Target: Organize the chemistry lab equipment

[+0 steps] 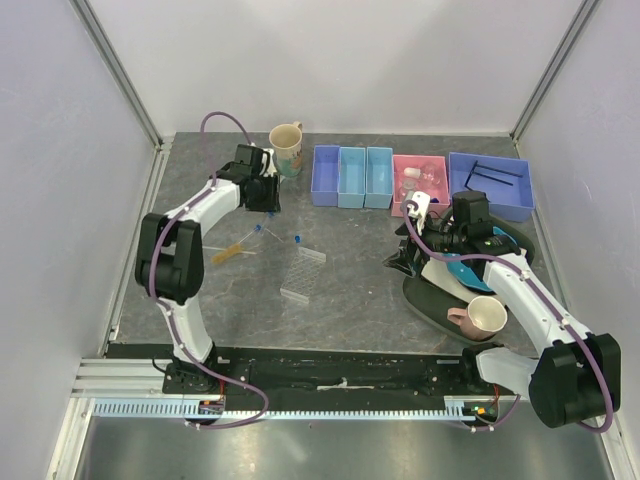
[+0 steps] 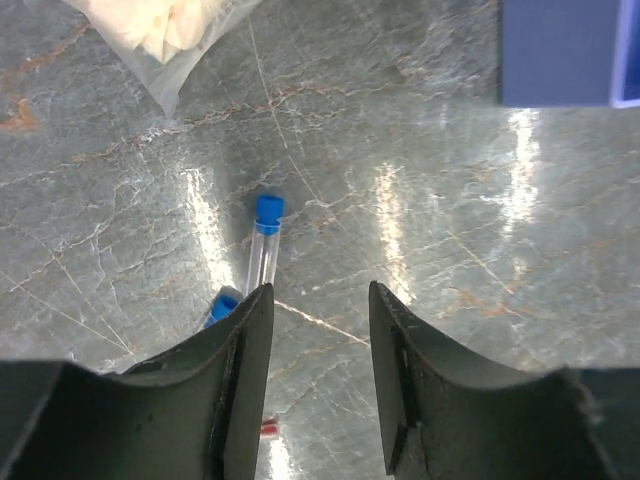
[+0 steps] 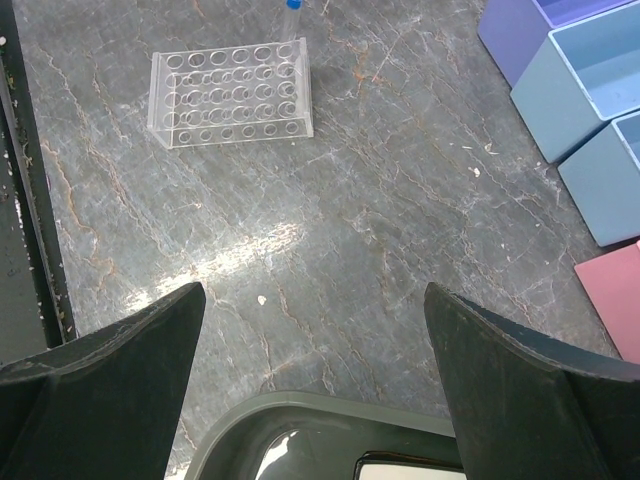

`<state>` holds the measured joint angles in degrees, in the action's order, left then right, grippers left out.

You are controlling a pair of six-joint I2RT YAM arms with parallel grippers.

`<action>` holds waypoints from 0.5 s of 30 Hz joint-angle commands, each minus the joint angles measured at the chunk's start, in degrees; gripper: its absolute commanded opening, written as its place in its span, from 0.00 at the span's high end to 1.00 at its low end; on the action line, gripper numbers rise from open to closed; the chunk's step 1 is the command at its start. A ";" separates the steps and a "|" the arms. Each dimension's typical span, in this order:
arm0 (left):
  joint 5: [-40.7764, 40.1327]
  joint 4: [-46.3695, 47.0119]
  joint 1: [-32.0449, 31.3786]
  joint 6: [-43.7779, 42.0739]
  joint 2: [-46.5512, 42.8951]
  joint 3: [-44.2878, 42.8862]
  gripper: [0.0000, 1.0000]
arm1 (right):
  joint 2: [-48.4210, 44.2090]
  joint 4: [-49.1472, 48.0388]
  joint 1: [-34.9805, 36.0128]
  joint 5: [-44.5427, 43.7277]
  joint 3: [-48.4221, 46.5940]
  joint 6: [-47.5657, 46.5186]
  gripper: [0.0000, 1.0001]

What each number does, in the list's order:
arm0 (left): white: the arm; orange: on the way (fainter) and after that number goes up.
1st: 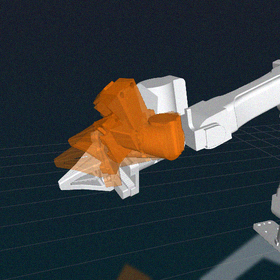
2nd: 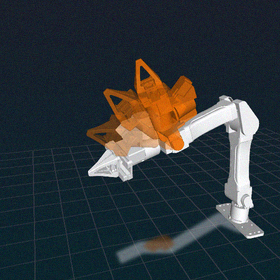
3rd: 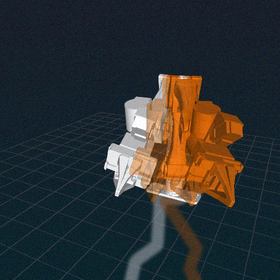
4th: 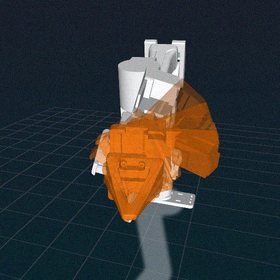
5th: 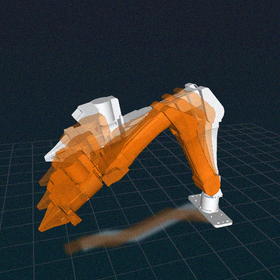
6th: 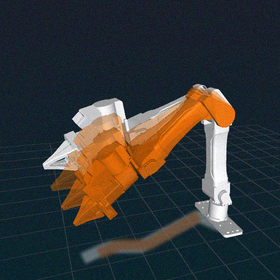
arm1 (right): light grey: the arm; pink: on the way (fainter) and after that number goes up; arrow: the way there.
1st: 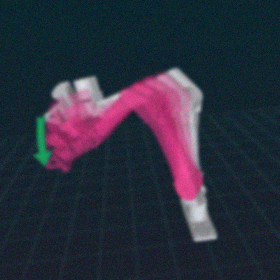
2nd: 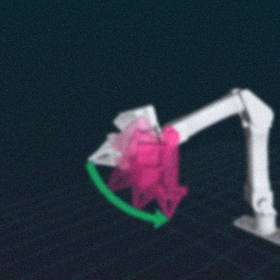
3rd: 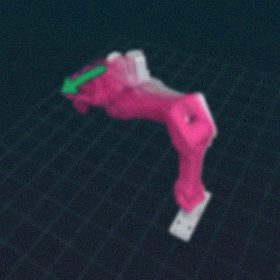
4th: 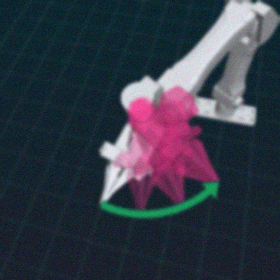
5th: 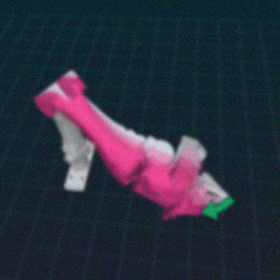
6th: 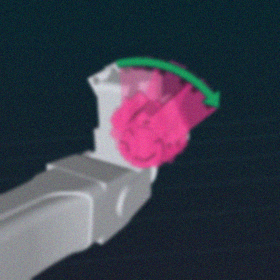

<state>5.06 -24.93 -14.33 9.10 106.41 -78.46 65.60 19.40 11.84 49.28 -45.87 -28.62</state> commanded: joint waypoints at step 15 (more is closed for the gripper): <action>-4.27 -9.08 0.09 -8.22 12.42 -9.26 0.62 | 1.02 -0.15 -0.06 0.47 -0.72 -1.35 0.02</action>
<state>2.24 -32.99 -14.33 3.53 117.38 -84.95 66.50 19.44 11.84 49.17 -45.87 -28.80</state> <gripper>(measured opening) 0.393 0.982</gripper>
